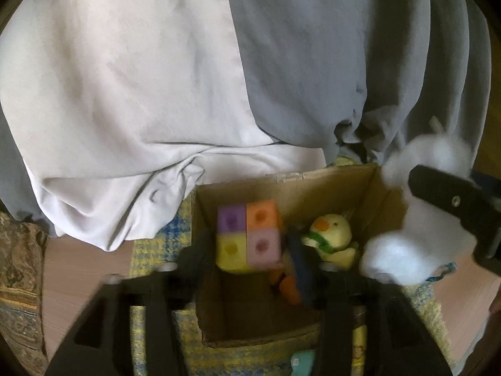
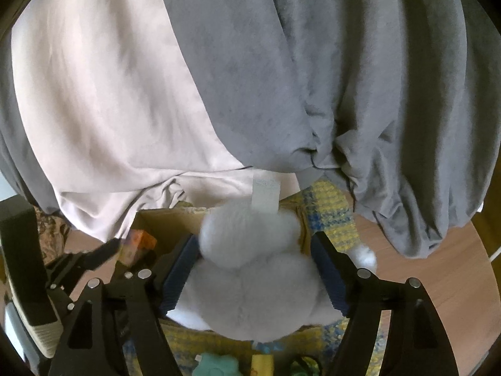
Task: Organize objects
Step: 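Open the left tool into the box while the right tool drops the bunny inside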
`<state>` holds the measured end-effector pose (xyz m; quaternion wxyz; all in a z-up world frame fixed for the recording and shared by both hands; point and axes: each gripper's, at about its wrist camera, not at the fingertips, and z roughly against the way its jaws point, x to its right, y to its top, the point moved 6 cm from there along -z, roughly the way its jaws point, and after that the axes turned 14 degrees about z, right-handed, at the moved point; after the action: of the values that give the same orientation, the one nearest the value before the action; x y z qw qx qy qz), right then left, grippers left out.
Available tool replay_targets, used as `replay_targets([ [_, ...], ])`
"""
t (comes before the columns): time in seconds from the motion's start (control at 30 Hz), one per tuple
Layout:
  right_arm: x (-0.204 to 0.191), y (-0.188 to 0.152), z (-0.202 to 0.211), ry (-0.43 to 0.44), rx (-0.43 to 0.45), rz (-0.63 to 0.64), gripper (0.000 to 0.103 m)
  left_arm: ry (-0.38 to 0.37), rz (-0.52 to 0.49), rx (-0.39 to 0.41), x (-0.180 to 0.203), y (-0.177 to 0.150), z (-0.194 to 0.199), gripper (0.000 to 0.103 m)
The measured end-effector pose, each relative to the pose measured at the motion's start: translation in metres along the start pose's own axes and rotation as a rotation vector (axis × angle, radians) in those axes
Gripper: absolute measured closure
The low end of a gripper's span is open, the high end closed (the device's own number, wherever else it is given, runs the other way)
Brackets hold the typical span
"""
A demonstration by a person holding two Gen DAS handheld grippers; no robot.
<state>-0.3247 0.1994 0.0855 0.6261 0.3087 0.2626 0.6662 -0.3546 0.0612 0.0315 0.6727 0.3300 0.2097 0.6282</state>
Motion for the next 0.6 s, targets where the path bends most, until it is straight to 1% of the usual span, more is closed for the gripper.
replay_targets([
  [0.03, 0.001, 0.000, 0.001, -0.007, 0.003, 0.003, 0.014, 0.012, -0.007, 0.018, 0.000, 0.000, 0.002, 0.024],
  [0.07, 0.001, 0.000, 0.003, -0.016, 0.008, 0.004, 0.007, 0.017, -0.011, 0.029, 0.001, 0.000, 0.003, 0.020],
  [0.1, 0.002, 0.000, 0.004, -0.018, 0.015, 0.003, 0.005, 0.022, -0.016, 0.034, 0.002, 0.000, 0.004, 0.020],
  [0.2, 0.004, -0.001, 0.008, -0.023, 0.012, -0.002, 0.005, 0.017, -0.019, 0.029, 0.003, -0.001, 0.006, 0.018],
  [0.27, 0.006, -0.003, 0.011, -0.023, 0.014, -0.007, 0.005, 0.020, -0.023, 0.030, 0.002, -0.002, 0.007, 0.014],
  [0.43, 0.011, -0.009, 0.024, -0.017, 0.026, -0.027, 0.005, 0.021, -0.019, 0.031, 0.002, -0.007, 0.012, 0.011],
  [0.6, 0.011, -0.014, 0.036, -0.028, 0.036, -0.019, 0.004, 0.008, -0.014, 0.030, 0.006, -0.011, 0.021, 0.011],
])
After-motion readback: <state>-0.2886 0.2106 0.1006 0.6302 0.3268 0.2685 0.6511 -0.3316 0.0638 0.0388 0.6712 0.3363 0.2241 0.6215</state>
